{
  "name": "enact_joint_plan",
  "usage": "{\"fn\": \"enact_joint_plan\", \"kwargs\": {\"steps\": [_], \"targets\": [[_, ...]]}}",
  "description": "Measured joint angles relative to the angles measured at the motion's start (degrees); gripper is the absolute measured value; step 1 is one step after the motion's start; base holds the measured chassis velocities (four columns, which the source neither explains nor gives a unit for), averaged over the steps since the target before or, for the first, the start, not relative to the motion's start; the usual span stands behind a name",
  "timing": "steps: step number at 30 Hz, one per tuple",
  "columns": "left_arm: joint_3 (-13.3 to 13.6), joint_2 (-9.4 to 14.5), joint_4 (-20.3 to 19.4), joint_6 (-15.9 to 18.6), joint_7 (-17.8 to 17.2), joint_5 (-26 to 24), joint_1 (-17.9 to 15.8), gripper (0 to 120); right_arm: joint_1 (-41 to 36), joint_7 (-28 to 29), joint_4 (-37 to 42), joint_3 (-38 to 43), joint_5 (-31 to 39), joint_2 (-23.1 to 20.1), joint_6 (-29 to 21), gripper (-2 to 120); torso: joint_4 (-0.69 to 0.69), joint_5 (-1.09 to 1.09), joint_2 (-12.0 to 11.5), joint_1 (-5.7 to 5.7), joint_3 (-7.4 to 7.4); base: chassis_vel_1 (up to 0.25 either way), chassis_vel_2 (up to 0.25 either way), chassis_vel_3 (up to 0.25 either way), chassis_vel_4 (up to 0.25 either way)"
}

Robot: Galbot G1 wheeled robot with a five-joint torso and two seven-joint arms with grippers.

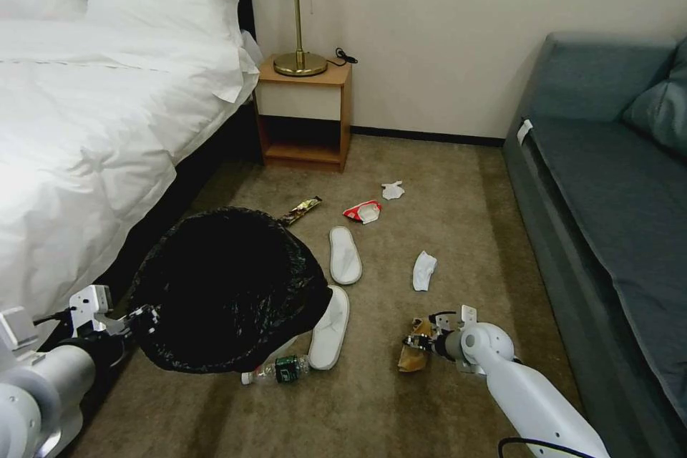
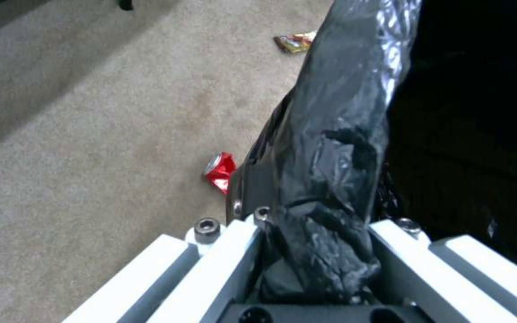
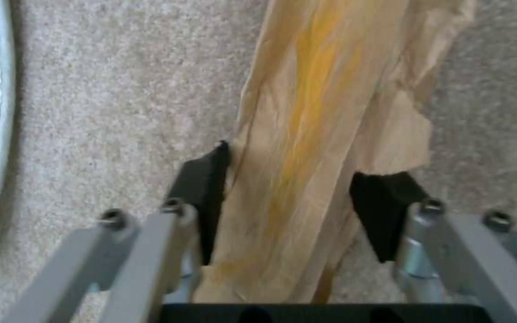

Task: Pick up the trash bin, then pick up the garbage on the floor and place it into the trash bin.

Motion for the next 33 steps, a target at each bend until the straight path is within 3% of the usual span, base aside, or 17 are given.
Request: {"fn": "enact_joint_plan", "kwargs": {"steps": [12, 20, 27, 33], "targets": [[1.1, -0.1, 0.0, 0.0, 0.6, 0.9, -0.3, 0, -0.9, 0.0, 0.2, 0.9, -2.1, 0.1, 3.5, 0, 0.00, 0.00, 0.0, 0.00, 0.00, 0.000, 0.000, 0.000, 0.000], [2.4, 0.1, 0.0, 0.0, 1.2, 2.0, -0.8, 0, -1.4, -0.4, 4.3, 4.6, -5.0, 0.2, 5.1, 0, 0.00, 0.01, 0.0, 0.00, 0.00, 0.000, 0.000, 0.000, 0.000], [3.3, 0.4, 0.0, 0.0, 2.1, 3.9, -0.9, 0, -1.2, 0.3, 9.4, 8.3, -3.6, -0.6, 5.1, 0, 0.00, 0.02, 0.0, 0.00, 0.00, 0.000, 0.000, 0.000, 0.000], [5.1, 1.4, 3.4, 0.0, 1.9, 6.0, -1.4, 0, 0.7, -0.6, 21.6, 13.8, 0.0, -7.1, 5.2, 0, -0.02, 0.00, 0.0, 0.00, 0.00, 0.000, 0.000, 0.000, 0.000]]}}
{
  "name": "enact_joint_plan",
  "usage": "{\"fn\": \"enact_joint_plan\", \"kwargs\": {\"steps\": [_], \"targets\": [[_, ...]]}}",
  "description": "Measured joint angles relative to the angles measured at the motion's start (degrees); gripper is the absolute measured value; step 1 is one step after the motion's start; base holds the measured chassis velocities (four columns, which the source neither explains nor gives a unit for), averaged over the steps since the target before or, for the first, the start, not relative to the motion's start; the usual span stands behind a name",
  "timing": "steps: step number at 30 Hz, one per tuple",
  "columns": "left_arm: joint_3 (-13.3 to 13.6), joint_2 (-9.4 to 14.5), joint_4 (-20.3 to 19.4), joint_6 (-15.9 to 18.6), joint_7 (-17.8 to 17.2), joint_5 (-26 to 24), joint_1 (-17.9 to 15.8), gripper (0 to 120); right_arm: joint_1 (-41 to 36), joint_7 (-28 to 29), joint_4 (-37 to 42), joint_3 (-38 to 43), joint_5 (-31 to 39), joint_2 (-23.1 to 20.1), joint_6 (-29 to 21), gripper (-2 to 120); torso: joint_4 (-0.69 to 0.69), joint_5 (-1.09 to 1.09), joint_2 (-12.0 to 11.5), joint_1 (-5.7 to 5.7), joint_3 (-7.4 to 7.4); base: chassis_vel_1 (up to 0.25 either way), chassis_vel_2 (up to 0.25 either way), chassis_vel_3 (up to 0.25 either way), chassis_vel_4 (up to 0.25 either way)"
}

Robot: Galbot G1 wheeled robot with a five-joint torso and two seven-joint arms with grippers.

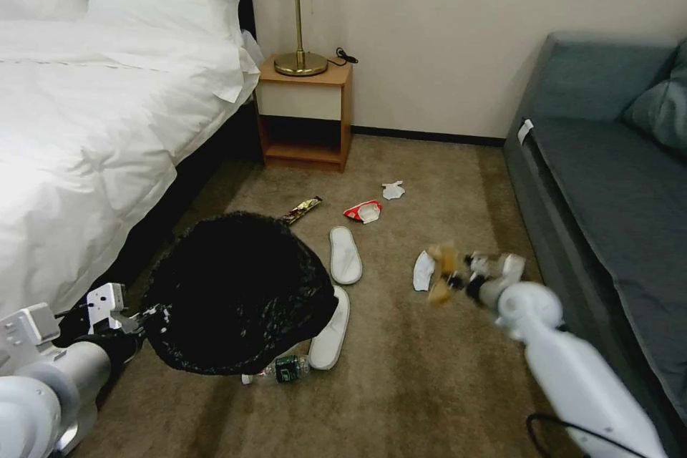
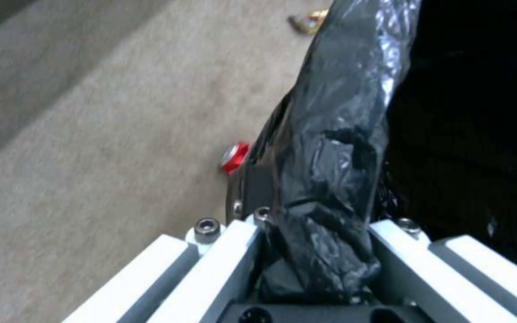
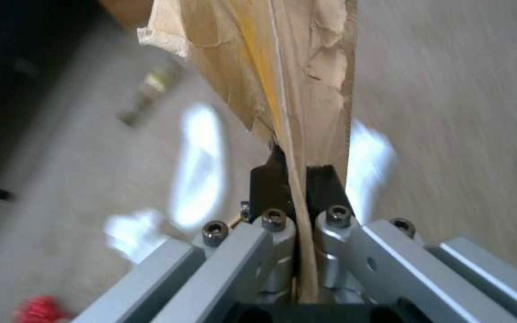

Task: Pick up the trash bin, then pick up the garbage on the floor and place it into the trash bin.

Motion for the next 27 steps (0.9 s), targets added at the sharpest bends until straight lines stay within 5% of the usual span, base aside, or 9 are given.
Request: {"fn": "enact_joint_plan", "kwargs": {"steps": [6, 9, 27], "targets": [[3.6, 1.9, 0.9, 0.0, -1.2, 0.9, 0.4, 0, 3.9, -4.4, 10.5, 1.2, 5.7, -4.4, 0.1, 0, 0.02, 0.00, 0.0, -0.01, 0.00, 0.000, 0.000, 0.000, 0.000], [7.0, 4.9, 1.0, 0.0, -3.7, -0.4, -1.3, 0, 5.7, -7.9, 16.5, -0.8, 7.6, -6.2, 0.9, 0, 0.01, 0.00, 0.0, 0.00, 0.00, 0.000, 0.000, 0.000, 0.000], [9.9, 8.6, 1.8, 0.0, -6.5, -3.4, -2.8, 0, 10.1, -8.5, 24.2, -11.1, 9.3, -5.4, 1.2, 0, 0.02, 0.00, 0.0, 0.00, 0.00, 0.000, 0.000, 0.000, 0.000]]}}
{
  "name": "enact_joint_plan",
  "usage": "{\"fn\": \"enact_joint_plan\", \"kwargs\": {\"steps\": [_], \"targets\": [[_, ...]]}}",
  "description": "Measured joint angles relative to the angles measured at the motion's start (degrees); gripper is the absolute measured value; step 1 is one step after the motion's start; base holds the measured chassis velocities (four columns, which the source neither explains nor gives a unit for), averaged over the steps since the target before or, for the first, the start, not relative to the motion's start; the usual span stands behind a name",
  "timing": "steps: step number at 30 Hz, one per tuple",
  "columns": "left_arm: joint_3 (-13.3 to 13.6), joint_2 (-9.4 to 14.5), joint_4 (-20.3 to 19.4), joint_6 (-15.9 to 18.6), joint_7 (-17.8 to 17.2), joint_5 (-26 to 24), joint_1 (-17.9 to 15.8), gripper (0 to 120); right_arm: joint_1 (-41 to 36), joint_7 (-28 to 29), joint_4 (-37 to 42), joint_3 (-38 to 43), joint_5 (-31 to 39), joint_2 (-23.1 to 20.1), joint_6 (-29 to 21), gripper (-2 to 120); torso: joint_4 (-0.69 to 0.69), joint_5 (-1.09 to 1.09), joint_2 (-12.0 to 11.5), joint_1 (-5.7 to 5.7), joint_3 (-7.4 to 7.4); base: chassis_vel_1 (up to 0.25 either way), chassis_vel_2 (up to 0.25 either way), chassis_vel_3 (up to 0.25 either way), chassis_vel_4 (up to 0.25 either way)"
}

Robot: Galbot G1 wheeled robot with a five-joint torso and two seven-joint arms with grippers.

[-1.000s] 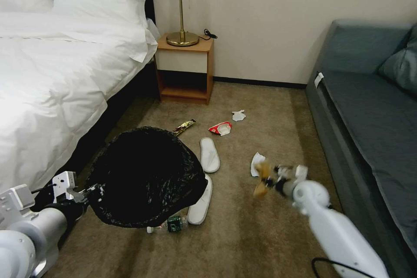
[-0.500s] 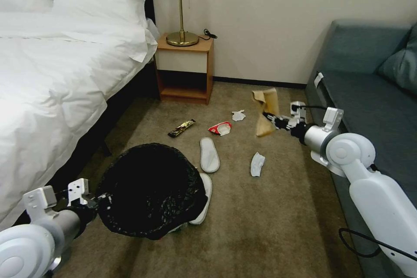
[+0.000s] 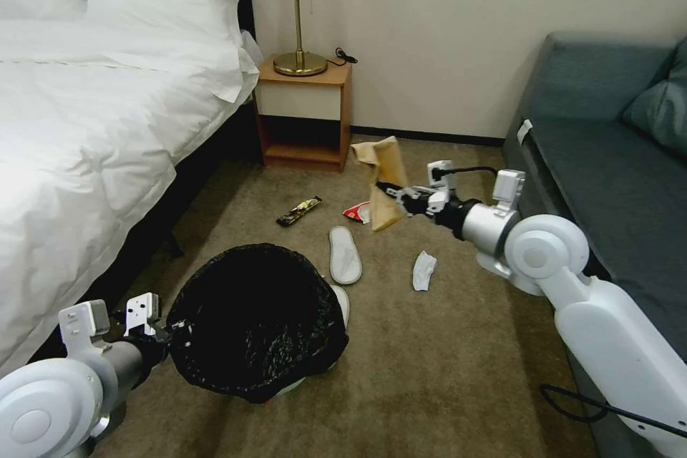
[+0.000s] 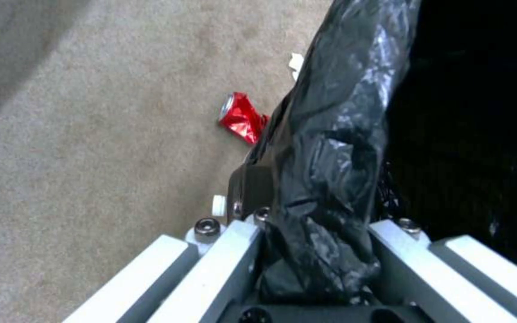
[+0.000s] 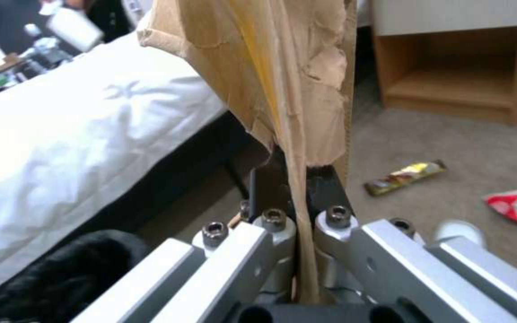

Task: Pick up the trash bin, then pick up the garbage on the floor and place it into the trash bin.

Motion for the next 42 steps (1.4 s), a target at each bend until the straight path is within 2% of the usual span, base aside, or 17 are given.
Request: {"fn": "enact_joint_plan", "kwargs": {"steps": [3, 6, 9, 12, 14, 15, 18, 19, 21, 22, 23, 28, 37, 39, 41, 42], "targets": [[0.4, 0.2, 0.3, 0.0, 0.1, -0.1, -0.1, 0, 0.8, 0.4, 0.6, -1.2, 0.1, 0.5, 0.2, 0, 0.00, 0.00, 0.0, 0.00, 0.00, 0.000, 0.000, 0.000, 0.000], [2.0, 0.8, 1.6, 0.0, 0.7, -0.1, -1.3, 0, 2.5, 0.7, 2.0, -4.0, 0.9, 1.0, 0.4, 0, 0.00, -0.01, 0.0, 0.00, 0.00, 0.000, 0.000, 0.000, 0.000], [4.8, 1.3, 2.9, 0.0, 1.1, 0.0, -3.7, 0, 3.3, 0.7, 3.8, -6.9, 1.4, 1.4, 0.4, 0, 0.00, -0.01, 0.0, 0.00, 0.00, 0.000, 0.000, 0.000, 0.000], [5.7, 1.5, 3.3, 0.0, 1.1, 0.0, -4.7, 0, 3.4, 0.6, 4.0, -7.8, 1.3, 1.5, 0.4, 0, 0.00, -0.01, 0.0, 0.00, 0.00, 0.000, 0.000, 0.000, 0.000], [7.7, 2.1, 4.1, 0.0, 1.1, 0.0, -6.4, 0, 3.5, 0.3, 4.2, -9.3, 0.3, 1.6, 0.5, 0, 0.00, 0.00, 0.0, 0.00, 0.00, 0.000, 0.000, 0.000, 0.000], [7.7, 2.1, 4.1, 0.0, 1.1, 0.0, -6.4, 0, 3.5, 0.3, 4.2, -9.3, 0.3, 1.6, 0.5, 0, 0.00, 0.00, 0.0, 0.00, 0.00, 0.000, 0.000, 0.000, 0.000], [11.7, 3.3, 5.3, 0.0, 0.8, -0.1, -9.5, 0, 3.8, -0.2, 4.3, -11.8, -2.2, 2.1, 0.5, 0, 0.00, 0.00, 0.0, 0.00, 0.00, 0.000, 0.000, 0.000, 0.000], [11.7, 3.3, 5.3, 0.0, 0.8, -0.1, -9.5, 0, 3.8, -0.2, 4.3, -11.8, -2.2, 2.1, 0.5, 0, 0.00, 0.00, 0.0, 0.00, 0.00, 0.000, 0.000, 0.000, 0.000], [14.3, 4.1, 6.3, 0.0, 0.3, -0.4, -12.2, 0, 3.9, -0.2, 4.1, -13.7, -4.0, 2.8, 0.7, 0, 0.00, 0.00, 0.0, 0.00, 0.00, 0.000, 0.000, 0.000, 0.000], [14.3, 4.1, 6.3, 0.0, 0.3, -0.4, -12.2, 0, 3.9, -0.2, 4.1, -13.7, -4.0, 2.8, 0.7, 0, 0.00, 0.00, 0.0, 0.00, 0.00, 0.000, 0.000, 0.000, 0.000], [15.7, 4.5, 6.8, 0.0, 0.0, -0.5, -13.9, 0, 3.7, -0.3, 4.1, -14.6, -5.1, 3.2, 0.9, 0, 0.00, 0.00, 0.0, 0.00, 0.00, 0.000, 0.000, 0.000, 0.000], [17.2, 5.3, 7.6, 0.0, -0.3, -1.3, -16.6, 0, 2.5, -0.3, 4.5, -16.2, -7.4, 3.9, 1.2, 0, 0.00, 0.00, 0.0, 0.00, 0.00, 0.000, 0.000, 0.000, 0.000], [18.8, 4.8, 9.4, 0.0, -0.3, -2.4, -21.0, 0, 2.6, 1.8, 5.1, -19.4, -8.8, 5.8, 0.1, 0, 0.00, 0.00, 0.0, 0.00, 0.00, 0.000, 0.000, 0.000, 0.000], [19.0, 4.6, 9.5, 0.0, -0.4, -2.6, -21.7, 0, 2.8, 2.1, 5.0, -19.7, -8.8, 6.2, 0.0, 4, 0.00, 0.00, 0.0, 0.00, 0.00, 0.000, 0.000, 0.000, 0.000], [19.3, 4.3, 9.6, 0.0, -0.4, -2.8, -22.5, 0, 3.1, 2.8, 5.1, -20.4, -8.8, 6.9, -0.1, 16, 0.00, 0.00, 0.0, 0.00, 0.00, 0.000, 0.000, 0.000, 0.000], [19.3, 4.3, 9.6, 0.0, -0.4, -2.8, -22.5, 0, 3.1, 2.8, 5.1, -20.4, -8.8, 6.9, -0.1, 16, 0.00, 0.00, 0.0, 0.00, 0.00, 0.000, 0.000, 0.000, 0.000]]}}
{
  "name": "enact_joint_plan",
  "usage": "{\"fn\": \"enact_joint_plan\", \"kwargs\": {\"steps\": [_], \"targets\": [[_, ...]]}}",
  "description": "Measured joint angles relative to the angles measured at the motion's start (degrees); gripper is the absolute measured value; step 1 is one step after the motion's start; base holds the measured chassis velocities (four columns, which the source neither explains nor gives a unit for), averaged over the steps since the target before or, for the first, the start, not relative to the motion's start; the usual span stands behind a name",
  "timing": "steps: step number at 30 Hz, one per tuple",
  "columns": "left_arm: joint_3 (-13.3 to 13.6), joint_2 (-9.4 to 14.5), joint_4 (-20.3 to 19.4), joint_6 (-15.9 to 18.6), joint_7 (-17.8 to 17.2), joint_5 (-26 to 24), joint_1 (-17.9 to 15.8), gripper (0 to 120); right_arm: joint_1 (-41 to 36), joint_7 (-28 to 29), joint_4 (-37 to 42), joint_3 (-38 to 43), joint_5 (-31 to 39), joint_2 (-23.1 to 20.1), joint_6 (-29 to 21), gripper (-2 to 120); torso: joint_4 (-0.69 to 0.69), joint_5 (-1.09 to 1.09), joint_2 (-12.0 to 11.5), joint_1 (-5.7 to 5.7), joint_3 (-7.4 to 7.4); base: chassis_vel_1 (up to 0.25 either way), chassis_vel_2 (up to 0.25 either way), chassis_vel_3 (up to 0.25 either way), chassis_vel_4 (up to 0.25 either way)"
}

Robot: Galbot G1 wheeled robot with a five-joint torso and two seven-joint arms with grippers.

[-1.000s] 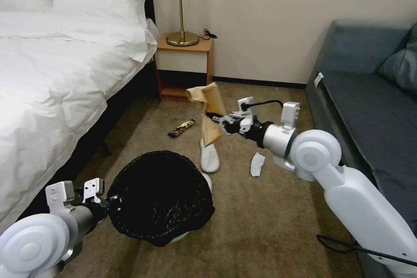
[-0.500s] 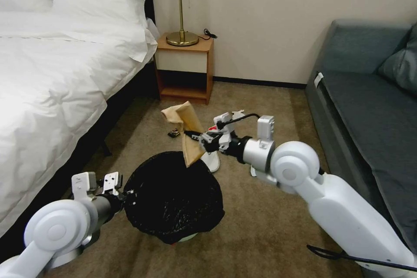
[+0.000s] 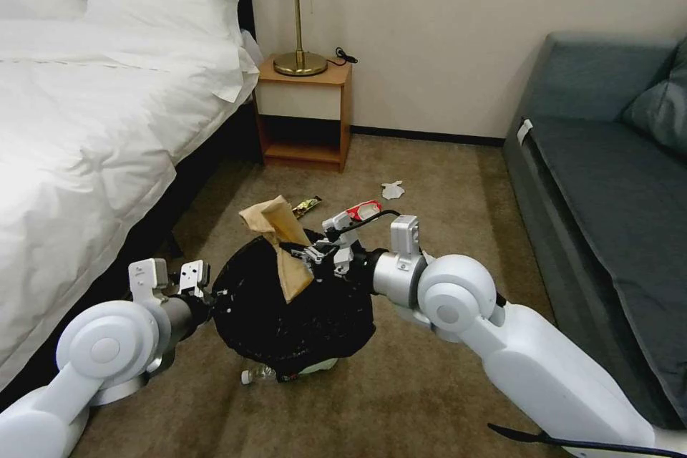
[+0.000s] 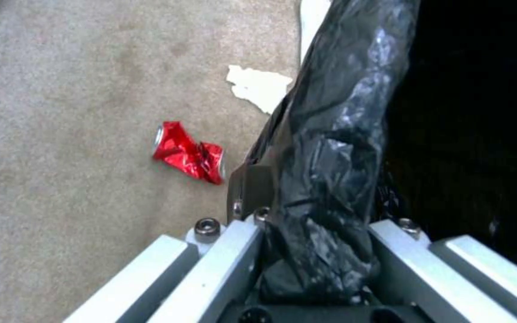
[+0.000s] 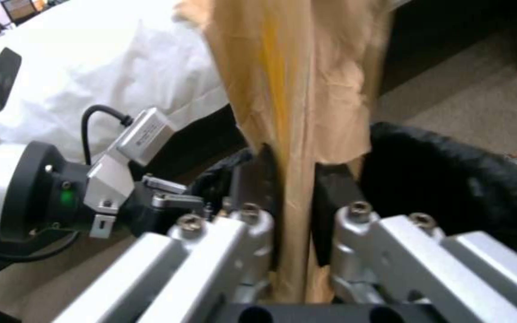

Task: Pick up the trash bin, then pick up the garbage on the floor and place it into the trash bin.

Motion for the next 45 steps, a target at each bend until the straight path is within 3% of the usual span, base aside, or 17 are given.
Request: {"fn": "enact_joint_plan", "kwargs": {"steps": [5, 8, 13, 14, 20, 22, 28, 34, 40, 45], "targets": [[-0.9, 0.0, 0.1, 0.0, 0.0, -0.3, 0.1, 0, 0.6, 1.1, 0.3, -0.5, 0.2, 1.2, 0.0, 37, 0.00, 0.00, 0.0, 0.00, 0.00, 0.000, 0.000, 0.000, 0.000], [-1.4, 0.0, 0.1, 0.0, 0.1, -0.4, 0.3, 0, 0.7, 1.1, 0.2, -0.5, 0.3, 1.2, 0.0, 42, 0.00, 0.00, 0.0, 0.00, 0.00, 0.000, 0.000, 0.000, 0.000], [-3.2, 0.2, -0.2, 0.0, 0.3, -0.7, 1.2, 0, 1.4, 1.2, 0.5, 1.3, 0.5, 0.9, 0.3, 67, 0.00, 0.00, 0.0, -0.01, 0.00, 0.000, 0.000, 0.000, 0.000], [-3.2, 0.2, -0.2, 0.0, 0.3, -0.7, 1.2, 0, 1.4, 1.2, 0.5, 1.3, 0.5, 0.9, 0.3, 67, 0.00, 0.00, 0.0, -0.01, 0.00, 0.000, 0.000, 0.000, 0.000], [-5.1, 0.3, 0.5, 0.0, 0.8, -0.7, 1.2, 0, 4.0, 2.2, -1.0, 7.7, 2.3, 1.9, 0.1, 88, 0.01, 0.00, 0.0, -0.01, 0.00, 0.000, 0.000, 0.000, 0.000], [-6.5, 0.9, 0.5, 0.0, 1.1, -1.3, 1.0, 0, 5.5, 0.7, -4.9, 11.8, 1.8, 1.6, -0.5, 98, 0.01, 0.01, 0.0, 0.00, 0.00, 0.000, 0.000, 0.000, 0.000], [-9.4, 1.4, 0.1, 0.0, 1.3, -1.9, 2.3, 0, 5.4, -5.8, -10.6, 15.7, -1.6, -1.4, -0.4, 100, 0.01, 0.01, 0.0, 0.00, 0.00, 0.000, 0.000, 0.000, 0.000], [-12.1, 1.7, -0.1, 0.0, 1.2, -3.0, 2.4, 0, 0.6, -14.2, -16.7, 17.2, -4.1, -5.1, 1.2, 100, 0.00, 0.02, 0.0, -0.01, 0.00, 0.000, 0.000, 0.000, 0.000], [-12.6, 1.8, -0.4, 0.0, 1.4, -2.4, 1.9, 0, -5.5, -15.5, -19.3, 18.4, -9.5, -5.0, 5.1, 100, 0.00, 0.02, 0.0, 0.00, 0.00, 0.000, 0.000, 0.000, 0.000], [-14.7, 1.9, -0.2, 0.0, 2.2, -1.7, 4.1, 0, -15.5, -14.5, -16.9, 23.1, -11.9, -5.4, 5.8, 100, -0.01, -0.01, 0.0, -0.01, -0.01, 0.000, 0.000, 0.000, 0.000]]}}
